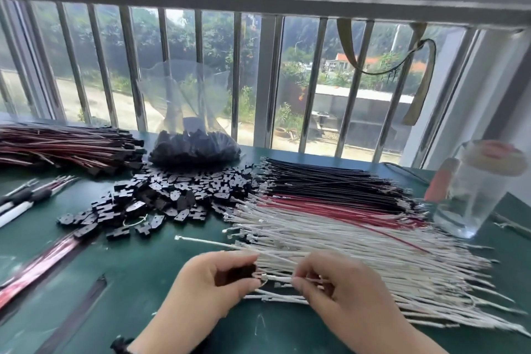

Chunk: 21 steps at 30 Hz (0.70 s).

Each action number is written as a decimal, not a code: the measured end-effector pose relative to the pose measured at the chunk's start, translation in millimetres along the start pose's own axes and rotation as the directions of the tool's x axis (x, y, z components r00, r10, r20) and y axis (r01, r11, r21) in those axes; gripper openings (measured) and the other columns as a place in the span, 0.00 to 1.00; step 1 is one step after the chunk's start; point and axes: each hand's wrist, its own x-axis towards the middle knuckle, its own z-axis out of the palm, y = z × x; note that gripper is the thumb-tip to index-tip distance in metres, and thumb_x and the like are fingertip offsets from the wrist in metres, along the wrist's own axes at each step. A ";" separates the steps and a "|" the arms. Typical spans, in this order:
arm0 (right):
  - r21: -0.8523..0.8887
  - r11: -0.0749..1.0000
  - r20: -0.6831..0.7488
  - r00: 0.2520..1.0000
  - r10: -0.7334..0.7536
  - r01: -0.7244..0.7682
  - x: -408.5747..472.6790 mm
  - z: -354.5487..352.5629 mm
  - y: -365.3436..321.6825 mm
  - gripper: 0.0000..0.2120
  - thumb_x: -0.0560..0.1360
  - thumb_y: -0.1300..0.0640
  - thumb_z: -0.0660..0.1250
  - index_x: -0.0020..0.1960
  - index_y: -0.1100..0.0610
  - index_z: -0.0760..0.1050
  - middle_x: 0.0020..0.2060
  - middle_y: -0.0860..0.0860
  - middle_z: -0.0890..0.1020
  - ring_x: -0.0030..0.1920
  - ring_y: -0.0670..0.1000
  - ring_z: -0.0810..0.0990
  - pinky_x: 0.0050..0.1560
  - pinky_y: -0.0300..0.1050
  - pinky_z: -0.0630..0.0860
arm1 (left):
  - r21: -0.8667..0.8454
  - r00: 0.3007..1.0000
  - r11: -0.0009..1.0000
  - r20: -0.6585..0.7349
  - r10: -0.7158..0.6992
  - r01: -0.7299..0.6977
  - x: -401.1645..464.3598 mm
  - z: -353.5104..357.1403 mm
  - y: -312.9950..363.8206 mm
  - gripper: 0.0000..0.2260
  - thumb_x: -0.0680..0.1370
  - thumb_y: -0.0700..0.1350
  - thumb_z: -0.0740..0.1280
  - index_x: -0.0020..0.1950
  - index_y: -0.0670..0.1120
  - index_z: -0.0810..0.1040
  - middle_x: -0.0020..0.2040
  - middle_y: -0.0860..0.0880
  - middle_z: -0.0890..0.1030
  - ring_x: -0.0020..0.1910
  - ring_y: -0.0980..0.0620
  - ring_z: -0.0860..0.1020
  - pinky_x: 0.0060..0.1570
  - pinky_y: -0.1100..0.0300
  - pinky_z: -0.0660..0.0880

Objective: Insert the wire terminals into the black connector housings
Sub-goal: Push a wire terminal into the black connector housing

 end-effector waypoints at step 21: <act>-0.008 0.999 0.059 0.997 0.040 -0.039 -1.5 3.4 6.5 0.03 0.72 0.44 0.66 0.44 0.41 0.73 0.36 0.32 0.77 0.42 0.36 0.75 0.37 0.30 0.70 | 0.000 0.999 1.000 -0.052 0.011 -0.011 -7.9 0.1 6.1 0.09 0.66 0.36 0.77 0.38 0.49 0.83 0.22 0.47 0.76 0.19 0.51 0.70 0.20 0.65 0.68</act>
